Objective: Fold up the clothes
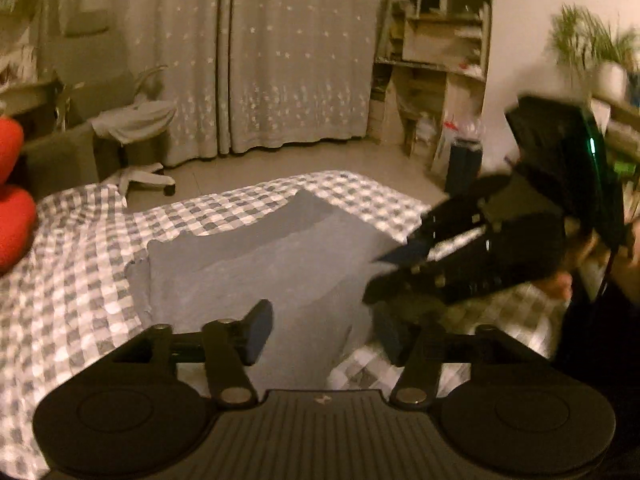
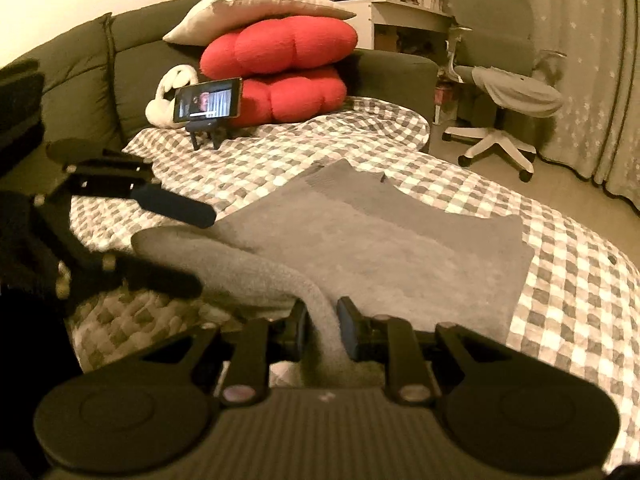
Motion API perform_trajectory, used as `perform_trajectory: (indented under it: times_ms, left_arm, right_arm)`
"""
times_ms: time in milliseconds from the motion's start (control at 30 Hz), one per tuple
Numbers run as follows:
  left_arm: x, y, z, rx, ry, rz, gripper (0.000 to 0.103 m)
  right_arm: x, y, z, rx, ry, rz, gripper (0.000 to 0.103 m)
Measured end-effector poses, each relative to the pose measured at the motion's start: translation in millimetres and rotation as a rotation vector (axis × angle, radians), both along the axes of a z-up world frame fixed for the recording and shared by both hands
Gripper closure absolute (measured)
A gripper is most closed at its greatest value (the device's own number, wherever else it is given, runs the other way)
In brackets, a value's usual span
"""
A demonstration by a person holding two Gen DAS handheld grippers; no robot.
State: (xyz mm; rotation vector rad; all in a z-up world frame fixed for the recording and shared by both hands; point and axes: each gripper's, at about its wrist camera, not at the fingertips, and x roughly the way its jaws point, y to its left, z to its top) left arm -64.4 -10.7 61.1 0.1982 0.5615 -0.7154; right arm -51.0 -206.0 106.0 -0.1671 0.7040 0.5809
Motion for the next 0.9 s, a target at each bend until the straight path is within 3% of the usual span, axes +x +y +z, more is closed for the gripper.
perform_trajectory:
  times_ms: [133,300,400,500,633,900]
  left_arm:
    - [-7.8,-12.7,-8.5,0.13,-0.059,-0.011,0.039]
    - [-9.4,-19.6,-24.1,0.31,-0.135,0.04,0.042]
    - [-7.4,-11.3,-21.9,0.28,-0.11,0.048,0.063]
    - [-4.7,-3.8,-16.8,0.232,-0.082,0.048,0.076]
    - [-5.3,2.4,-14.7,0.206,-0.074,0.043,0.08]
    - [0.1,7.7,-12.4,0.178,-0.063,0.035,0.08]
  right_arm:
    - [3.7,-1.7,0.5,0.01,0.01,-0.016,0.084]
    - [2.2,-3.5,0.8,0.014,0.01,-0.018,0.083]
    - [0.7,-4.0,1.1,0.01,0.006,-0.018,0.082]
    - [-6.8,-4.0,1.7,-0.009,-0.012,-0.005,0.067]
    - [-30.1,-4.3,-1.3,-0.085,-0.062,0.06,0.052]
    - [-53.7,0.4,-15.8,-0.237,-0.085,0.181,0.046]
